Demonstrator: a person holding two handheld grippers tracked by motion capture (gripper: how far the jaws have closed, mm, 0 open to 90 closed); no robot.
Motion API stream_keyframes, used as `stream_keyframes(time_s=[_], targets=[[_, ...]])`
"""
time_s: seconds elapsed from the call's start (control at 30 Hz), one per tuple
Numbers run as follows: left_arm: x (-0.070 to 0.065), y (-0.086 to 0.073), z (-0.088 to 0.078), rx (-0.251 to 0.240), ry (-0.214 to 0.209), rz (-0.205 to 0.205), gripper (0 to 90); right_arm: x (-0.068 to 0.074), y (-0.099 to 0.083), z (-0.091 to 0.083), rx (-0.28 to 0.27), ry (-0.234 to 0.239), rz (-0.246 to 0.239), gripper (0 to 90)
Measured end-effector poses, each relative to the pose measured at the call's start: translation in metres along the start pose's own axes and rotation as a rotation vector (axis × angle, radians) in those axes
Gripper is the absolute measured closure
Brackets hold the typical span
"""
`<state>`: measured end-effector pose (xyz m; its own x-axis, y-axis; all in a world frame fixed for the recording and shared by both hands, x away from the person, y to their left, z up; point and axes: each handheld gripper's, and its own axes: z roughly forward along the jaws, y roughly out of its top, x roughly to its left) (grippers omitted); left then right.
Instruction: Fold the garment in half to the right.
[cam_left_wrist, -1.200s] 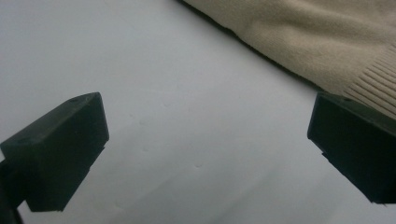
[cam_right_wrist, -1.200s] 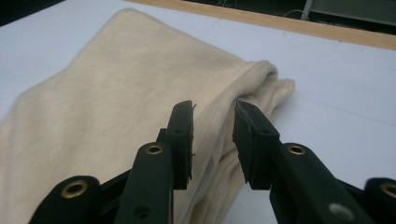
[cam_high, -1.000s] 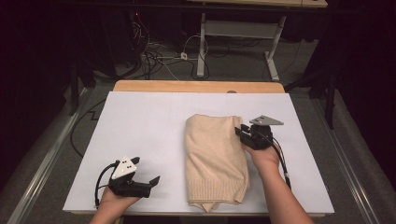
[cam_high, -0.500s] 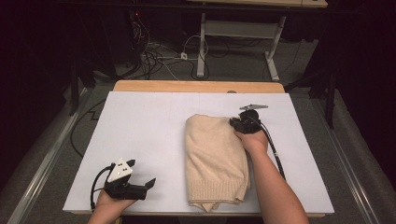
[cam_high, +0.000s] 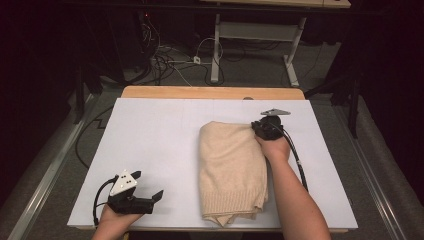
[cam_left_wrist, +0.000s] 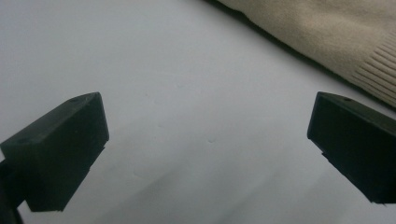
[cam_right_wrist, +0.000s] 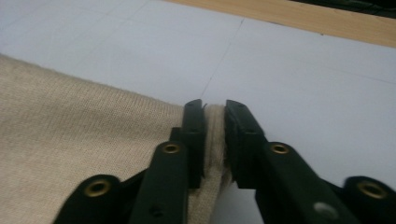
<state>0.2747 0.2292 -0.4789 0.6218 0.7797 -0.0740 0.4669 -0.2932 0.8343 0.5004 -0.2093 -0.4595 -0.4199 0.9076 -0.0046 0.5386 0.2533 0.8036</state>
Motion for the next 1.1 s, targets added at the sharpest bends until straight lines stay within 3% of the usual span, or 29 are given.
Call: stream_keyframes(time_s=[0.2, 0.33, 0.53, 0.73, 0.83, 1.1], targets=[[0.005, 0.000, -0.003, -0.015, 0.011, -0.019, 0.0, -0.002, 0.004, -0.030, -0.046, 0.016, -0.005, 65.3], [0.009, 0.000, -0.003, -0.020, 0.018, -0.031, 0.0, -0.002, -0.005, -0.051, -0.070, 0.017, -0.007, 57.0], [0.015, -0.001, -0.003, -0.015, 0.018, -0.053, 0.0, -0.007, -0.036, -0.077, -0.085, 0.027, 0.028, 43.0], [0.020, -0.003, -0.004, -0.016, 0.037, -0.087, 0.0, -0.006, -0.064, -0.100, -0.110, 0.050, 0.025, 24.9], [0.020, -0.004, -0.005, -0.012, 0.046, -0.081, 0.0, -0.002, -0.078, -0.113, -0.127, 0.060, 0.002, 16.7], [0.015, -0.003, -0.003, -0.002, 0.057, -0.054, 0.0, 0.003, -0.115, -0.149, -0.170, 0.088, 0.017, 4.8]])
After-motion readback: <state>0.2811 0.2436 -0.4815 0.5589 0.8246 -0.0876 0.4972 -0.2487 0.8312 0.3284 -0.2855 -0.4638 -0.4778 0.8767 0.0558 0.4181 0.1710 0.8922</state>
